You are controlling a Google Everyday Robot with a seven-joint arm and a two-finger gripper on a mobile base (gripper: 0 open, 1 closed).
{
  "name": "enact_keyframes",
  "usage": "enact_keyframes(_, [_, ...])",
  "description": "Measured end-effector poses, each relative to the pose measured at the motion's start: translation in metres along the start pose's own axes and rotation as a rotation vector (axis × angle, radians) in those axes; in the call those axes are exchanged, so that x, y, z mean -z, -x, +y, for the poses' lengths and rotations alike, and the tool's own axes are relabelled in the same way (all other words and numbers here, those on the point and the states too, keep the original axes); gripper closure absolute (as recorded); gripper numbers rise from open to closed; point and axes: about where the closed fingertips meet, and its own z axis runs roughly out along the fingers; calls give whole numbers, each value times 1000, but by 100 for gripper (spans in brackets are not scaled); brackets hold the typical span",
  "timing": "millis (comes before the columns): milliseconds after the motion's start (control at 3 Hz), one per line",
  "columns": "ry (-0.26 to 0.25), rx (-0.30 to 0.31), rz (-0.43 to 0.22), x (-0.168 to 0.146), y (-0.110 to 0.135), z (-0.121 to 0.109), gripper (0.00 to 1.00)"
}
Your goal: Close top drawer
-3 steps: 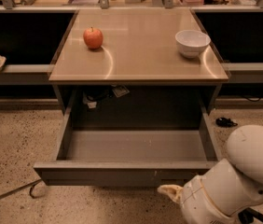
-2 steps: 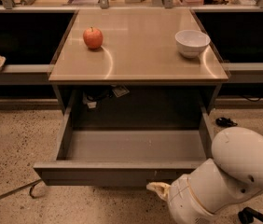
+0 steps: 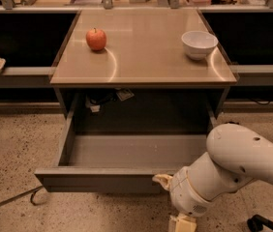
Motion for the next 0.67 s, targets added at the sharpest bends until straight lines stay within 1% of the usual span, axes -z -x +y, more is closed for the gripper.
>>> enact_keyframes(333, [0,0,0,0,0,0,0])
enact_keyframes(667, [-10,0,1,-3,-2,-14,0])
